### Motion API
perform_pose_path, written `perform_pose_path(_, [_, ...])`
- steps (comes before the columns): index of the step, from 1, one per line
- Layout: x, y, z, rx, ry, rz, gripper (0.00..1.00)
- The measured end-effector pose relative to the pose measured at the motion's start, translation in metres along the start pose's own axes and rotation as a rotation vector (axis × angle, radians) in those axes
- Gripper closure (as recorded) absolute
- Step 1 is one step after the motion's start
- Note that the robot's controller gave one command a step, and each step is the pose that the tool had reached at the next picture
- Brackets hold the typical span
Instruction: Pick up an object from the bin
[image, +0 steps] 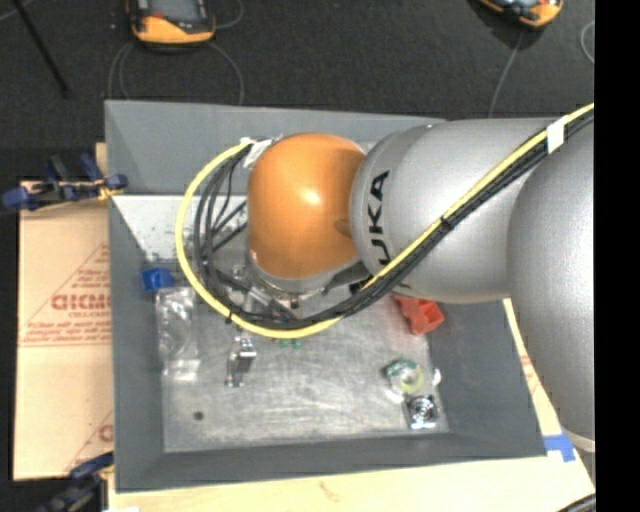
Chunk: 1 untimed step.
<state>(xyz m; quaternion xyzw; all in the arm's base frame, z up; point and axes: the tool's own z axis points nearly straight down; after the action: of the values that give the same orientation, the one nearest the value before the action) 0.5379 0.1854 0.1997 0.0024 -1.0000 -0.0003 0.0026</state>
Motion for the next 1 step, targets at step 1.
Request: perform_pose_path(1, [-0.0082, 0.0274, 0.0789, -0.011, -0.038, -0.16, 0.0])
